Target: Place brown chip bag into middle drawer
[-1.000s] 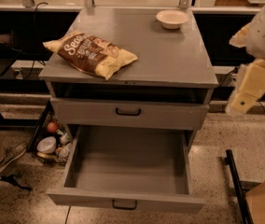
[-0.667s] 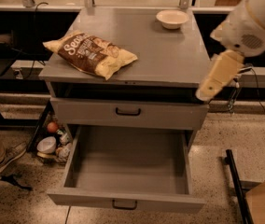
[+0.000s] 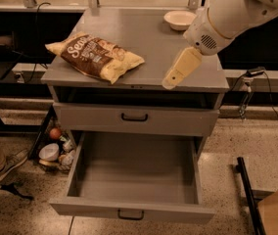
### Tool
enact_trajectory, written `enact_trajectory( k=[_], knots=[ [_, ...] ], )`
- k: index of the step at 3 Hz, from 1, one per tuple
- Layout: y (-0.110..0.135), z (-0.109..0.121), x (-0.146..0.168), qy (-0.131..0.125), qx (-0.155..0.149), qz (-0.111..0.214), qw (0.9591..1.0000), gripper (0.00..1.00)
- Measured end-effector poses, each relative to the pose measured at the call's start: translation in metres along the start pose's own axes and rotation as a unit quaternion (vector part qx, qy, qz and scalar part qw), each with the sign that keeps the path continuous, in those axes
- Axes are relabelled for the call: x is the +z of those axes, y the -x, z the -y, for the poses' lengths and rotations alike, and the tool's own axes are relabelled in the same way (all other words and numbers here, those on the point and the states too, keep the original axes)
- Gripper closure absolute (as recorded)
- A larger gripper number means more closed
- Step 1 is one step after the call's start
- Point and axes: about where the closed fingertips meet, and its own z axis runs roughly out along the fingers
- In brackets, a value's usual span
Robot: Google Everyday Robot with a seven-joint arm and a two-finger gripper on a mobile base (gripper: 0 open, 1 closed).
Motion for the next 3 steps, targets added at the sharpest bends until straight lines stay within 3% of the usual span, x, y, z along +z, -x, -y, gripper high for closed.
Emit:
enact_trajectory(
  k=[1, 3],
  knots=[
    [0.004, 0.001, 0.003, 0.001, 0.001, 0.002, 1.0, 0.0],
    [0.051, 0.009, 0.042, 0.001, 0.023, 0.024, 0.9994, 0.0]
  ],
)
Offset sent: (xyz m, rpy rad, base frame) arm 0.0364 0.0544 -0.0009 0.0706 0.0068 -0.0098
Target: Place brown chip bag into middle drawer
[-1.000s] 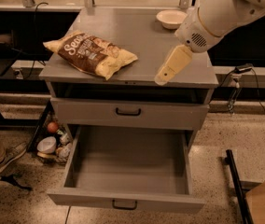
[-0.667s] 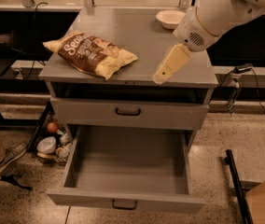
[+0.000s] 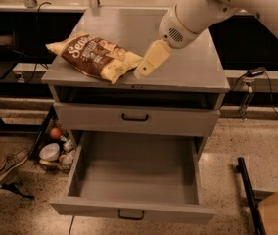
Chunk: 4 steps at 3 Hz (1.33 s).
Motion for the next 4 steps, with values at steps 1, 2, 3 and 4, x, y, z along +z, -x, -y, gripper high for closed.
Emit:
enact_trajectory(
  k=[1, 2, 3, 4],
  knots=[
    [0.017, 0.006, 0.029, -0.005, 0.014, -0.007, 0.9999, 0.0],
    [0.033, 0.017, 0.063, -0.015, 0.03, -0.013, 0.9994, 0.0],
    [0.042, 0.03, 0.09, -0.024, 0.047, -0.021, 0.9984, 0.0],
    [0.047, 0.037, 0.111, -0.024, 0.061, -0.03, 0.9974, 0.0]
  ],
)
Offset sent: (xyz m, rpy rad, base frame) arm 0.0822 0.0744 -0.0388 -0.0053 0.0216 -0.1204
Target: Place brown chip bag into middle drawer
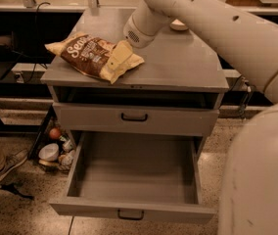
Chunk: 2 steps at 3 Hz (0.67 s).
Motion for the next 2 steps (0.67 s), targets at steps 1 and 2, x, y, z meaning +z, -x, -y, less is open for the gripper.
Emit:
enact_trajectory(
  k=[1, 2],
  knots=[
    [0.005, 0.0, 0.021, 0.01, 0.007, -0.008, 0.9999, 0.0],
    [0.009, -0.004, 0.04, 0.025, 0.016, -0.016, 0.9994, 0.0]
  ],
)
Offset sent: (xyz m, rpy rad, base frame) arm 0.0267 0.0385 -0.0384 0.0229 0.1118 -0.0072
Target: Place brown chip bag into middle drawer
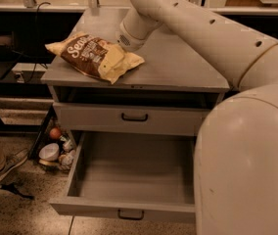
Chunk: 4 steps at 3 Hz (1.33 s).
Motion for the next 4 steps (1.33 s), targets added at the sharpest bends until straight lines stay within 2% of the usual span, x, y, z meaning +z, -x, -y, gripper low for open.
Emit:
enact_trajectory(
  k=[1, 2, 4],
  knots=[
    [0.007, -0.008, 0.016, 0.017, 0.001, -0.01, 0.9998, 0.0],
    [0.013, -0.017, 0.022, 0.027, -0.004, -0.019, 0.9995, 0.15],
    [0.013, -0.034, 0.003, 0.023, 0.002, 0.006, 0.9997, 0.62]
  ],
)
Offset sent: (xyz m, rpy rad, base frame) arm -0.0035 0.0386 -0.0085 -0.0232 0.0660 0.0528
